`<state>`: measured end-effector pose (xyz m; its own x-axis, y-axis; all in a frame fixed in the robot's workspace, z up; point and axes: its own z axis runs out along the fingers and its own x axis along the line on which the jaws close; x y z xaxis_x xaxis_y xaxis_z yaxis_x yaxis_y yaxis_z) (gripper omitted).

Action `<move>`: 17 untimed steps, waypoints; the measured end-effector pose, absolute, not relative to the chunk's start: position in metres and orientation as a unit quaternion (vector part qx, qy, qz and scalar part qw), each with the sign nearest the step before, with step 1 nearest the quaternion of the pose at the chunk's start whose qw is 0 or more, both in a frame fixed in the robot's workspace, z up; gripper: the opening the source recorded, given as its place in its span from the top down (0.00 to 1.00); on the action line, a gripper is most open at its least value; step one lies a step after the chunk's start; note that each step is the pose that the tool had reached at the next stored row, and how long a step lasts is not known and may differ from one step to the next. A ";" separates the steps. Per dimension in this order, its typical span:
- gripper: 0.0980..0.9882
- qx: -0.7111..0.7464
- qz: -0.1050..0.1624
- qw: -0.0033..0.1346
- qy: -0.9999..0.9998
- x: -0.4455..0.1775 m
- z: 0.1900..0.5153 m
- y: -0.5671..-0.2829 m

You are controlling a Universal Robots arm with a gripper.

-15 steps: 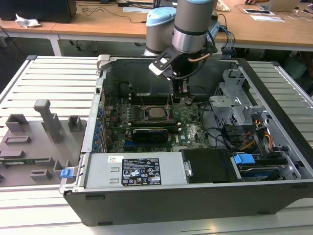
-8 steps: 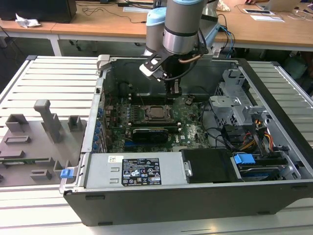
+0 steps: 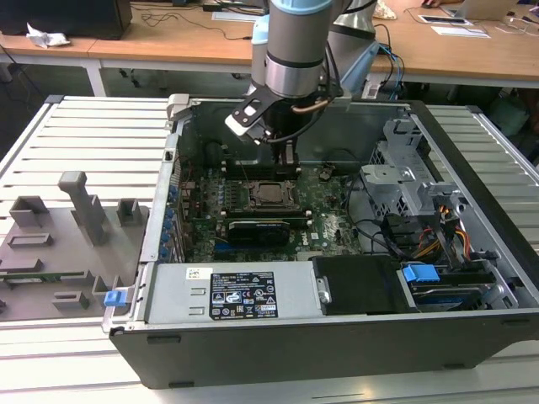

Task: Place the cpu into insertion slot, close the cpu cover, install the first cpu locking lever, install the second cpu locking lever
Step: 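Close the cpu cover, then install the first cpu locking lever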

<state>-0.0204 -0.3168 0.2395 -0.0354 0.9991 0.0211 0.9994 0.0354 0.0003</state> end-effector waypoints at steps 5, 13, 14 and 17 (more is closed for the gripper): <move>0.99 -0.693 -0.015 0.000 -0.721 -0.034 0.239 -0.317; 0.99 -0.692 -0.015 0.000 -0.721 -0.044 0.239 -0.317; 0.99 -0.692 -0.015 0.000 -0.721 -0.044 0.239 -0.317; 0.99 -0.692 -0.015 0.000 -0.721 -0.048 0.240 -0.317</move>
<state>-0.0484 -0.3168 0.2398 -0.0412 0.9989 0.0202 0.9989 0.0407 0.0223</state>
